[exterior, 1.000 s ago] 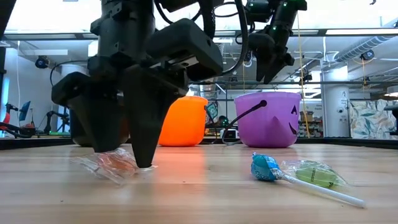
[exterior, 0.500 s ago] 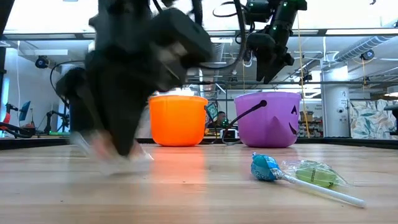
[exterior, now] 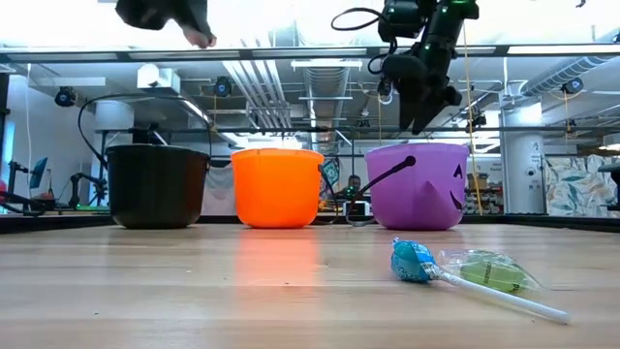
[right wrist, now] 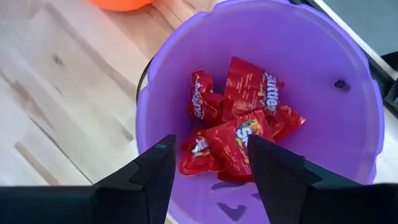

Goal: Sort candy by brand, put in halloween buckets
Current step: Put the orange gummy into the black bucket, then put the green gummy into the black bucket

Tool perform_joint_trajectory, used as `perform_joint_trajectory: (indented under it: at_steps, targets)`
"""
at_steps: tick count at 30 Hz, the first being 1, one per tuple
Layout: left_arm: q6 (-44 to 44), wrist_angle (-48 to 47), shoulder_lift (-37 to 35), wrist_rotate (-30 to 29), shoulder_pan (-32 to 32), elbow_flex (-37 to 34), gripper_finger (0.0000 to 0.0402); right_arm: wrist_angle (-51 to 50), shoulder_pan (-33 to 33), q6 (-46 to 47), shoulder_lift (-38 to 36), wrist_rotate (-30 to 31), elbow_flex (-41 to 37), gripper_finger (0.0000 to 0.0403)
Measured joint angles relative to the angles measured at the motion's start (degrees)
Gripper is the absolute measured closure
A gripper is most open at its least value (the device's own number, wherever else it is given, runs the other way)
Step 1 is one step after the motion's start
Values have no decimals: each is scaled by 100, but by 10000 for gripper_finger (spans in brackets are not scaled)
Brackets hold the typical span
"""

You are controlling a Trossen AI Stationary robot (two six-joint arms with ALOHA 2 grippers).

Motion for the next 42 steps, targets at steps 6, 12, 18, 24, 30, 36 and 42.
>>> perform_joint_trajectory:
  at_steps: [6, 12, 18, 24, 30, 36, 42]
  targets:
    - [1148, -854, -836, -306, 1874, 0, 401, 282, 0, 470, 0, -33, -98, 211]
    - [2688, -1289, -956, -157, 3716, 0, 401, 519, 12, 887, 0, -104, -162, 211]
    - [4052, -1149, -726, 4, 4614, -4, 402, 629, 22, 1248, 0, -103, -169, 211]
    - [4892, -1153, -343, -32, 5115, -7, 400, 626, 24, 1482, 0, -103, -169, 211]
    - [5199, -1196, 54, -217, 5217, -9, 347, 592, 24, 1623, -2, -521, -169, 211]
    - [5499, -1240, 306, -253, 5213, -9, 285, 360, 294, 1980, -154, -1300, -156, 211]
    - [5627, -1082, 155, -305, 5204, -9, 265, -301, 1307, 3162, -315, -1756, 169, 211]
